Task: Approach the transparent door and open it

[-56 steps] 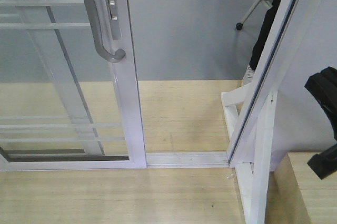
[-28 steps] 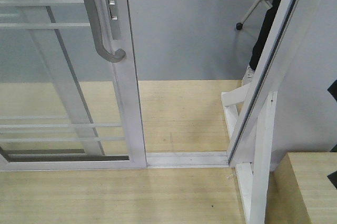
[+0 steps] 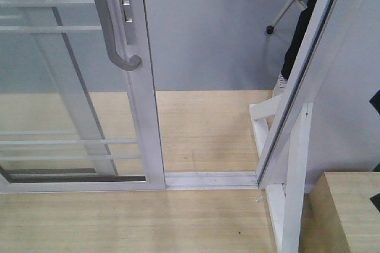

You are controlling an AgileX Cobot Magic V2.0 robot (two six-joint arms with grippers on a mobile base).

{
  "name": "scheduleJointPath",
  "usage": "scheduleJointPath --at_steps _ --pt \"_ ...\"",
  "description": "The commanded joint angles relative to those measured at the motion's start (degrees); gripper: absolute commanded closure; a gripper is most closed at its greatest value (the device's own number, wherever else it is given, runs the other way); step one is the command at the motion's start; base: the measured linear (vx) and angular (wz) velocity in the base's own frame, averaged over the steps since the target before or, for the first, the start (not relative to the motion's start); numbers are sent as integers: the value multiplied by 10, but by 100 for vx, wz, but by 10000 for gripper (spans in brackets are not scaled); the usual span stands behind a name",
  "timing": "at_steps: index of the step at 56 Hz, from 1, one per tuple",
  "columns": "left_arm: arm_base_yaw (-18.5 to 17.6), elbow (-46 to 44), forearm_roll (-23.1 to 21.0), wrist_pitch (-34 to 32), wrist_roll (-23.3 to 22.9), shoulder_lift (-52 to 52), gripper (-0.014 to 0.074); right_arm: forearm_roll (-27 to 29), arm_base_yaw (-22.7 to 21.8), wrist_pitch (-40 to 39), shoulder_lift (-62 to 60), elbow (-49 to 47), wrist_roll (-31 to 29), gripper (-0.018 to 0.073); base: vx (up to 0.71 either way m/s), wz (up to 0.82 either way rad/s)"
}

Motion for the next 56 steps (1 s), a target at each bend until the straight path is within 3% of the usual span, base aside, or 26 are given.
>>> scheduleJointPath --at_steps 1,13,18,24,32,39,56 --pt "-2 -14 -5 -41 -5 7 596 1 -3 -19 5 -17 -2 561 0 0" --pt "-2 -14 -4 -44 -3 7 596 1 -3 -20 5 -17 -2 561 0 0" --pt "-2 -11 20 -26 1 4 596 1 -3 -20 5 -17 -2 561 0 0" --pt "-2 39 28 -26 0 -28 596 1 -3 -21 5 -17 -2 561 0 0" --pt "-2 152 40 -80 0 -106 596 1 -3 -21 5 -17 -2 561 0 0" --pt "-3 241 39 -182 -2 -102 596 1 -3 -21 5 -17 -2 561 0 0" --pt "-3 233 59 -167 1 -105 596 1 -3 -22 5 -17 -2 561 0 0"
